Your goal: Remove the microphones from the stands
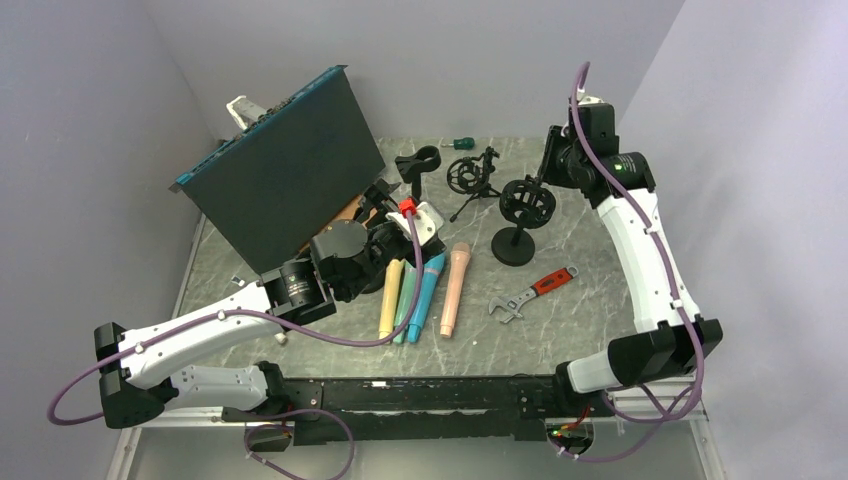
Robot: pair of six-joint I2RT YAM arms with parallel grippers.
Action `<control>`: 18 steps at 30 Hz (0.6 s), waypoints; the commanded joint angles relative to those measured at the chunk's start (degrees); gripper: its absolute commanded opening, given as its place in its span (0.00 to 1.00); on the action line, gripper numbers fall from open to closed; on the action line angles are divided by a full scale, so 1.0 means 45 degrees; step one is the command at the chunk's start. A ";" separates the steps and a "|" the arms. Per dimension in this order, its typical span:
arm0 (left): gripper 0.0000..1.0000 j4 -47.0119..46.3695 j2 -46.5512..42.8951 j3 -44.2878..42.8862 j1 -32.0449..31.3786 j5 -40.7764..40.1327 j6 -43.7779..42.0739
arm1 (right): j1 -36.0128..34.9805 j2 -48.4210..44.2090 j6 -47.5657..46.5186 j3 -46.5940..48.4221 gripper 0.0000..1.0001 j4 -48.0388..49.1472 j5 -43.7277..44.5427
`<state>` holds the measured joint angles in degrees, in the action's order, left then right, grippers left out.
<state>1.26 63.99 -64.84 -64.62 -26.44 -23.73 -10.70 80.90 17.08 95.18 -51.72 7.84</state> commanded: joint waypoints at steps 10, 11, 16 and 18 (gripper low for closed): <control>0.99 -0.0494 -0.0186 -0.0004 -0.0152 -0.0171 -0.0173 | 0.0363 0.0543 -0.0699 0.0599 0.33 -0.0981 -0.1177; 0.99 -0.0494 -0.0177 0.0007 -0.0152 -0.0179 -0.0176 | 0.0351 0.0574 -0.0723 0.0589 0.33 -0.0995 -0.1192; 0.99 -0.0494 -0.0176 0.0013 -0.0171 -0.0190 -0.0177 | 0.0528 0.0636 -0.0807 0.0273 0.32 -0.0921 -0.1155; 0.99 -0.0494 -0.0186 0.0009 -0.0171 -0.0181 -0.0177 | 0.0588 0.0657 -0.0810 0.0075 0.32 -0.0836 -0.1255</control>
<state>1.26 63.99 -64.84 -64.93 -26.44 -24.32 -8.91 83.46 14.55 95.57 -55.24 2.61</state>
